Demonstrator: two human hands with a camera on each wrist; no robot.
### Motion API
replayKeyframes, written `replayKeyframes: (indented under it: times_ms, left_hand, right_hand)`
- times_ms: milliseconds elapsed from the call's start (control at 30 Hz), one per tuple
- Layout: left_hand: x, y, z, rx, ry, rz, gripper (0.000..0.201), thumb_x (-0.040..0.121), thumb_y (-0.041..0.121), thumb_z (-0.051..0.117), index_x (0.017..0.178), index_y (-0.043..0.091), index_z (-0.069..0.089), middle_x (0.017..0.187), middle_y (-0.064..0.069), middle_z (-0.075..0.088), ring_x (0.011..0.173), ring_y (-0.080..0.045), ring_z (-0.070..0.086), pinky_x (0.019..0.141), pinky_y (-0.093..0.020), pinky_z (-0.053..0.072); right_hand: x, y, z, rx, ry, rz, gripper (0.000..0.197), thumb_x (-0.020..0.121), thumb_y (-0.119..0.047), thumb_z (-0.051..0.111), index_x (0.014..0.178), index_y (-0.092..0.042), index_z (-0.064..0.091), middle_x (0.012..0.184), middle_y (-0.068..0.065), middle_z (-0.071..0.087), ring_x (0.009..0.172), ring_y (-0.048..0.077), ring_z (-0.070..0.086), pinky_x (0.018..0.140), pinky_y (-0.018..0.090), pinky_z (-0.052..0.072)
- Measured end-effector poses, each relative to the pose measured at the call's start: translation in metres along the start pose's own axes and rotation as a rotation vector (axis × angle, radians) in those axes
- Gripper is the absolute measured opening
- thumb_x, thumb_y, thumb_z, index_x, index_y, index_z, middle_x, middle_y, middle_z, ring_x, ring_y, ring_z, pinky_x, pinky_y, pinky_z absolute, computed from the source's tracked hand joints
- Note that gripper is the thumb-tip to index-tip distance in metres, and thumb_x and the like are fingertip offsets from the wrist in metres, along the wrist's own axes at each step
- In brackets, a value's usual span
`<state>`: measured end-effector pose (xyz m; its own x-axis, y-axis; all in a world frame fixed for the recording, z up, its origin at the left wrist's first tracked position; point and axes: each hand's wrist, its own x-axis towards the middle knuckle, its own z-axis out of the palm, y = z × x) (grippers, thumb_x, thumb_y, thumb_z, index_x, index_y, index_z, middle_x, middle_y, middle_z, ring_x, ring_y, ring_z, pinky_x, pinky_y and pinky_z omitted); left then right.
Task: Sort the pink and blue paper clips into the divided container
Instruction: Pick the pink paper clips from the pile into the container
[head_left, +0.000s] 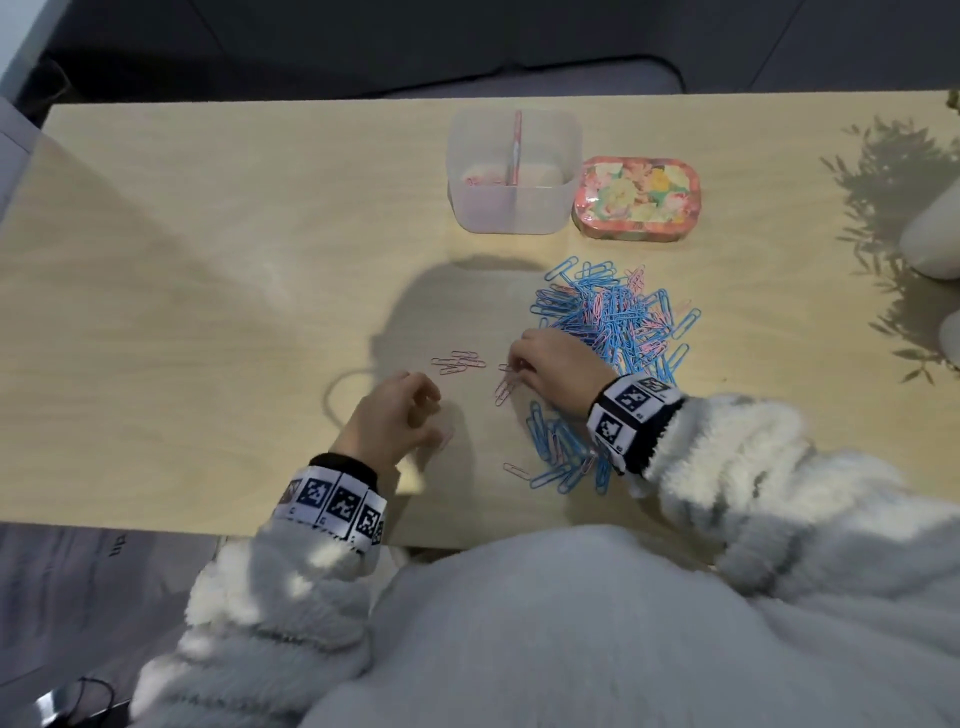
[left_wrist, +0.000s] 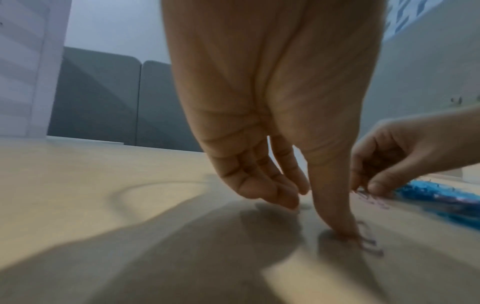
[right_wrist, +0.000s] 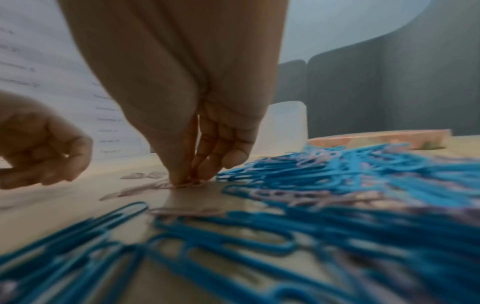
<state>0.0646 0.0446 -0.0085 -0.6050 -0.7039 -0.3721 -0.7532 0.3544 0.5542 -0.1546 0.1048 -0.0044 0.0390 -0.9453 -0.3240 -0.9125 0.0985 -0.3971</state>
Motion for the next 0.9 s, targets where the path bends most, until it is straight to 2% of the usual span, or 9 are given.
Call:
replayKeyframes:
  times_ms: [133,333,400,467,533,633,733,800,900]
  left_hand:
    - [0.000,-0.006,0.002,-0.043,-0.028,-0.026,0.020,0.067,0.008,0.077,0.084,0.012,0.065,0.075,0.002,0.060,0.067,-0.014,0.054,0.065,-0.024,0.043]
    - [-0.001,-0.002,0.004,-0.101,-0.049,-0.007,0.020,0.068,0.016,0.079,0.082,0.009,0.066,0.071,0.004,0.060,0.062,-0.009,0.054,0.057,-0.011,0.042]
    - [-0.002,0.000,0.008,-0.094,-0.046,-0.017,0.017,0.069,0.017,0.077,0.079,0.011,0.065,0.067,0.006,0.058,0.060,-0.007,0.052,0.055,-0.012,0.040]
    - [0.002,0.007,0.009,-0.111,-0.026,-0.028,0.010,0.071,0.016,0.074,0.076,0.013,0.066,0.066,0.005,0.060,0.060,-0.007,0.053,0.059,-0.021,0.044]
    - [0.011,0.017,0.007,-0.110,0.005,-0.015,0.008,0.072,0.017,0.072,0.076,0.014,0.066,0.072,-0.001,0.065,0.066,-0.014,0.058,0.065,-0.030,0.048]
    - [0.028,0.027,0.003,0.003,0.065,0.053,0.016,0.073,0.022,0.072,0.085,0.011,0.067,0.087,-0.007,0.062,0.080,-0.021,0.057,0.073,-0.033,0.045]
    - [0.034,0.023,-0.003,0.009,0.169,0.093,0.038,0.069,0.028,0.078,0.100,0.013,0.062,0.098,-0.002,0.050,0.090,-0.015,0.046,0.081,-0.026,0.037]
    - [0.033,0.019,-0.006,0.050,0.141,0.115,0.055,0.065,0.032,0.080,0.111,0.015,0.058,0.108,-0.003,0.047,0.101,-0.016,0.042,0.088,-0.024,0.033]
    - [0.033,0.015,-0.006,0.084,0.044,0.088,0.062,0.065,0.030,0.080,0.119,0.013,0.055,0.115,-0.007,0.049,0.109,-0.020,0.045,0.097,-0.030,0.037]
  right_hand:
    - [0.010,-0.021,0.007,0.042,-0.022,-0.012,0.019,0.091,-0.008,0.046,0.104,-0.007,0.060,0.110,0.014,0.057,0.104,0.031,0.053,0.084,0.039,0.042]
    - [0.005,-0.009,-0.003,0.177,0.024,0.042,0.023,0.088,-0.018,0.055,0.107,-0.005,0.059,0.107,0.012,0.058,0.101,0.026,0.053,0.086,0.032,0.038]
    - [0.003,-0.012,-0.001,0.152,-0.027,0.019,0.024,0.085,-0.020,0.061,0.106,-0.008,0.059,0.106,0.011,0.058,0.099,0.025,0.053,0.083,0.030,0.039]
    - [0.006,-0.021,0.005,0.126,-0.067,0.003,0.022,0.083,-0.019,0.062,0.102,-0.008,0.059,0.105,0.011,0.059,0.099,0.026,0.054,0.081,0.031,0.038]
    - [0.013,-0.030,0.009,0.126,-0.052,-0.004,0.018,0.085,-0.018,0.059,0.100,-0.009,0.059,0.104,0.011,0.061,0.100,0.028,0.055,0.081,0.032,0.039]
    - [0.014,-0.031,0.007,0.140,-0.005,-0.002,0.021,0.085,-0.023,0.058,0.101,-0.010,0.058,0.103,0.011,0.061,0.100,0.028,0.055,0.079,0.032,0.039]
    - [-0.008,-0.023,0.001,0.022,-0.056,-0.070,0.037,0.076,-0.034,0.068,0.102,-0.013,0.053,0.104,0.005,0.055,0.098,0.022,0.051,0.075,0.033,0.038]
    - [-0.025,-0.020,0.004,-0.085,-0.093,-0.168,0.047,0.069,-0.036,0.073,0.104,-0.012,0.052,0.106,0.005,0.050,0.098,0.023,0.049,0.073,0.034,0.037]
    - [-0.036,-0.019,0.017,-0.178,-0.125,-0.213,0.063,0.058,-0.048,0.076,0.101,-0.011,0.051,0.106,0.007,0.049,0.094,0.025,0.048,0.070,0.035,0.035]
